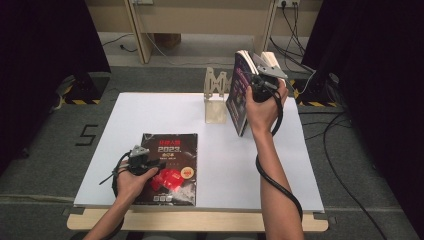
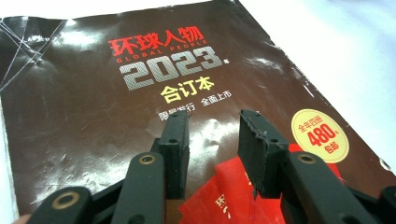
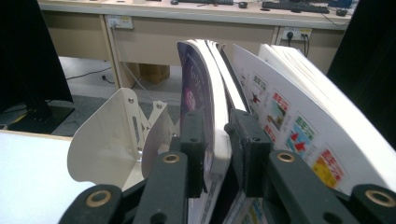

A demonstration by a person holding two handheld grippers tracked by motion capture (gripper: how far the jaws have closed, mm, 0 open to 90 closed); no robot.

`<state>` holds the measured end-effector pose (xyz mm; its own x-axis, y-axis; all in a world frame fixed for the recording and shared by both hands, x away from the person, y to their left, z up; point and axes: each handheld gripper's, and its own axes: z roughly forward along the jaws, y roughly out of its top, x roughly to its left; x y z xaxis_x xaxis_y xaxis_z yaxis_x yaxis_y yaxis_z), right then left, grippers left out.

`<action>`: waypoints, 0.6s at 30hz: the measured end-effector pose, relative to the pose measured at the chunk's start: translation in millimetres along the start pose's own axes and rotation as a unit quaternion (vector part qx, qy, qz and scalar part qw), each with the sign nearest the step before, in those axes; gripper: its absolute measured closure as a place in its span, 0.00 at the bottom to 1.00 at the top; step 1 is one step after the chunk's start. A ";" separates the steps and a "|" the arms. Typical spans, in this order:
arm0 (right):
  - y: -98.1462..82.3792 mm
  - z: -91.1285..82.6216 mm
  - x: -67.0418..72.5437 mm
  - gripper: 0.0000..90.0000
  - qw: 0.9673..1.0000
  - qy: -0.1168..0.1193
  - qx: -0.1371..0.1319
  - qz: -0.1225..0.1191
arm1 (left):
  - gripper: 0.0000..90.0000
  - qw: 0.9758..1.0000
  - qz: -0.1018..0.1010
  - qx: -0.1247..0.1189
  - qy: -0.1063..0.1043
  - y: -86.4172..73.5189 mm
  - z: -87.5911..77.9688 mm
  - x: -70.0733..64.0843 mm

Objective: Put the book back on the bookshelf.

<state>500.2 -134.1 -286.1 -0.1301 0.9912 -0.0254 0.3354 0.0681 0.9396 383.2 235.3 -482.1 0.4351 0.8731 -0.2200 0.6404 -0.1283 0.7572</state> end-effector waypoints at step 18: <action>-22.0 -20.8 -7.8 0.82 1.000 0.007 0.009 0.007 | 0.69 1.000 0.000 -0.002 0.005 0.8 -1.2 0.4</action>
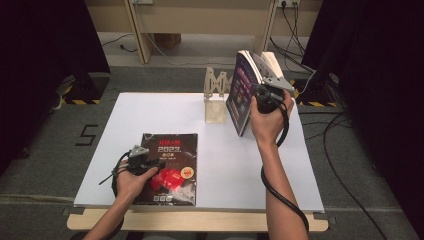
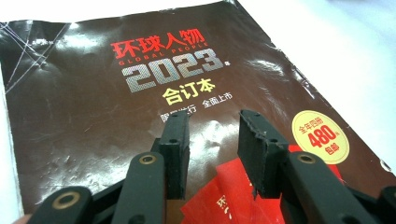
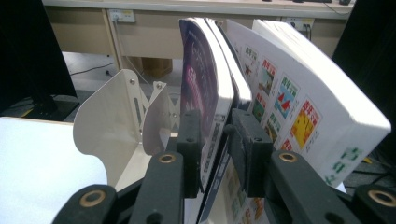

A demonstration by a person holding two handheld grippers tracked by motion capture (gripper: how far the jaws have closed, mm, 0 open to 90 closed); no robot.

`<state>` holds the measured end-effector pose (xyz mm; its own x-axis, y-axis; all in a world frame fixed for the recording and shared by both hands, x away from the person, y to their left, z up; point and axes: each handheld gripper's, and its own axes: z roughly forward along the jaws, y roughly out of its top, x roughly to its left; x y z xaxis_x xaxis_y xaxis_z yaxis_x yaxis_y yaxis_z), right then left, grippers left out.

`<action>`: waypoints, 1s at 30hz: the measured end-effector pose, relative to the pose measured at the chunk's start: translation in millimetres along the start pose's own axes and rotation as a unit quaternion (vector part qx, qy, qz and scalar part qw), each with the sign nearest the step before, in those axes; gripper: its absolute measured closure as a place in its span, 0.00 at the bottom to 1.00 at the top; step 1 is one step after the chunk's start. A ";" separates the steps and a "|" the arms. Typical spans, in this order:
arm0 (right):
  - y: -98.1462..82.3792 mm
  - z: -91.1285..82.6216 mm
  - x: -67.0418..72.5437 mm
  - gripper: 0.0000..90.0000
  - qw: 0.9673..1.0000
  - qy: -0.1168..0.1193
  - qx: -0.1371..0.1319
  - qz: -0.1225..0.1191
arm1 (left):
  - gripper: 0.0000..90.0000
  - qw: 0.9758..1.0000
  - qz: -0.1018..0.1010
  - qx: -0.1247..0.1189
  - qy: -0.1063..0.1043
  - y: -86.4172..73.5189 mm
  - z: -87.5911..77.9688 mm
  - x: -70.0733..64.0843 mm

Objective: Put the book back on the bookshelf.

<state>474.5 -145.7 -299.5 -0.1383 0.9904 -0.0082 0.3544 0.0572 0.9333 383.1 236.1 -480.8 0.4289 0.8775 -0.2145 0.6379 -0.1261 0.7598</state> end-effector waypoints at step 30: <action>-38.8 -13.6 -2.5 0.73 0.999 0.033 0.032 0.024 | 0.64 0.997 -0.032 -0.023 0.063 14.5 -12.8 28.0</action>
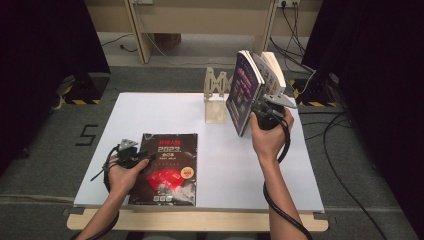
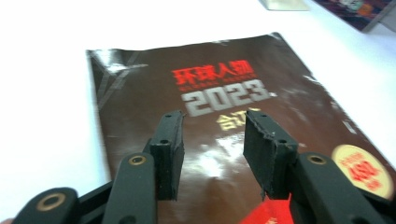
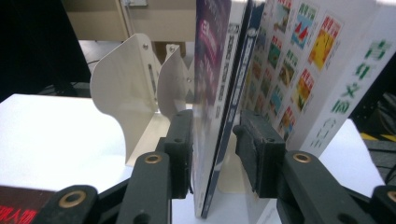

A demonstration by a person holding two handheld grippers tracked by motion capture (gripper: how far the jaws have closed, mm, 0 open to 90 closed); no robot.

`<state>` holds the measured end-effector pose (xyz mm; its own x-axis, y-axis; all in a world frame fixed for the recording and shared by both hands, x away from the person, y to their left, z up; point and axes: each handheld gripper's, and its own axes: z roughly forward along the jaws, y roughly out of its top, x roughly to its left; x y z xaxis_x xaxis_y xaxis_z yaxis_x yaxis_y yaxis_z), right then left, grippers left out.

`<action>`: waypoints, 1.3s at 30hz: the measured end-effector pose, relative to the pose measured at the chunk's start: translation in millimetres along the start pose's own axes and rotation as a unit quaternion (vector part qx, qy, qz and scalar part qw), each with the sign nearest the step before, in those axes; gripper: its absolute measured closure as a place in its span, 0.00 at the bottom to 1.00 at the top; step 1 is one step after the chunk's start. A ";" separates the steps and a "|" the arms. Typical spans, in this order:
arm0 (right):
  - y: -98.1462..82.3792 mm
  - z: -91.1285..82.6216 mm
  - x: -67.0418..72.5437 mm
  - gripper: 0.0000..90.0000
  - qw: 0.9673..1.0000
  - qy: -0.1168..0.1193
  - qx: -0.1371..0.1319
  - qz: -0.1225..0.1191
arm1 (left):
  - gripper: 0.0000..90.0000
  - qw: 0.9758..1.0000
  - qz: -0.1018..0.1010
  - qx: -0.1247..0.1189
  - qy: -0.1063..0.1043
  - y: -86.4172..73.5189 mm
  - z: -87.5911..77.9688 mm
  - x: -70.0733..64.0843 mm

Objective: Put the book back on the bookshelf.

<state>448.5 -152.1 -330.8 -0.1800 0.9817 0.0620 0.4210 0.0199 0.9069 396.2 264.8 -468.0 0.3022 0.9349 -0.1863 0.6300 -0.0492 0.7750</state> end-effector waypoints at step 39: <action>-37.7 -4.8 -14.0 0.68 0.999 0.009 0.045 0.012 | 0.98 0.996 -0.051 0.042 0.068 6.2 30.4 53.9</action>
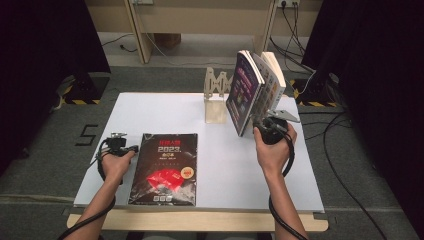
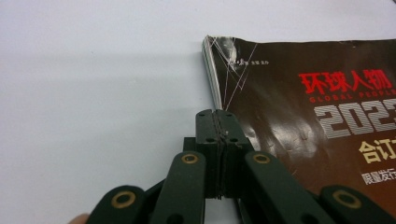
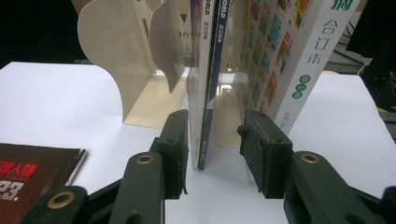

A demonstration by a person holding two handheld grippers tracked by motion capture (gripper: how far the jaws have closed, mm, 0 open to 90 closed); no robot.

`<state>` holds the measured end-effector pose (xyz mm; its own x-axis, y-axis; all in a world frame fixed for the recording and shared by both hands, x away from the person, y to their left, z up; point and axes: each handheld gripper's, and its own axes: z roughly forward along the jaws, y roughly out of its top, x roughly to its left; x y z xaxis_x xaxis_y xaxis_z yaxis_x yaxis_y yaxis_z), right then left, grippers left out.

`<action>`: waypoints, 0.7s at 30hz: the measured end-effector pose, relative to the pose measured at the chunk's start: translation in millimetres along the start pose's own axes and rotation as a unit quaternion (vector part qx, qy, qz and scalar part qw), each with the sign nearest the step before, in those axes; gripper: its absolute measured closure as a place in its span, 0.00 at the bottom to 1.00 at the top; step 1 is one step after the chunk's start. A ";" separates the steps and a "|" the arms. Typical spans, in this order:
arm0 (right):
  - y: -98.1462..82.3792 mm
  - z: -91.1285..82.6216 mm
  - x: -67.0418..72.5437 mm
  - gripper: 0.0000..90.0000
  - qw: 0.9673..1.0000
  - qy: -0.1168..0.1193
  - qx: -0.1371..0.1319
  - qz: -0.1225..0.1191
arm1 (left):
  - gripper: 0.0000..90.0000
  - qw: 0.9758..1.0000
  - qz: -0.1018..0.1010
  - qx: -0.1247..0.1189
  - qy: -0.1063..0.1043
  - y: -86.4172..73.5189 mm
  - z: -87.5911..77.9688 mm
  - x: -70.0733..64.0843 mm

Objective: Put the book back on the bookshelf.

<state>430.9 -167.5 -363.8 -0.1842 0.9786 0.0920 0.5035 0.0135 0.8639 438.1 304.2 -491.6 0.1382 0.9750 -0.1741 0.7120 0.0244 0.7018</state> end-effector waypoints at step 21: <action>-8.0 3.9 -5.3 0.68 1.000 0.005 0.019 0.006 | 1.00 0.999 0.017 0.006 -0.041 -10.1 -2.4 -23.9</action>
<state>431.1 -172.0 -373.1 -0.1866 0.9765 0.1079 0.5374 0.0095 0.8433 426.0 281.2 -492.9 0.2176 0.9541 -0.2059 0.7143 -0.0119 0.6998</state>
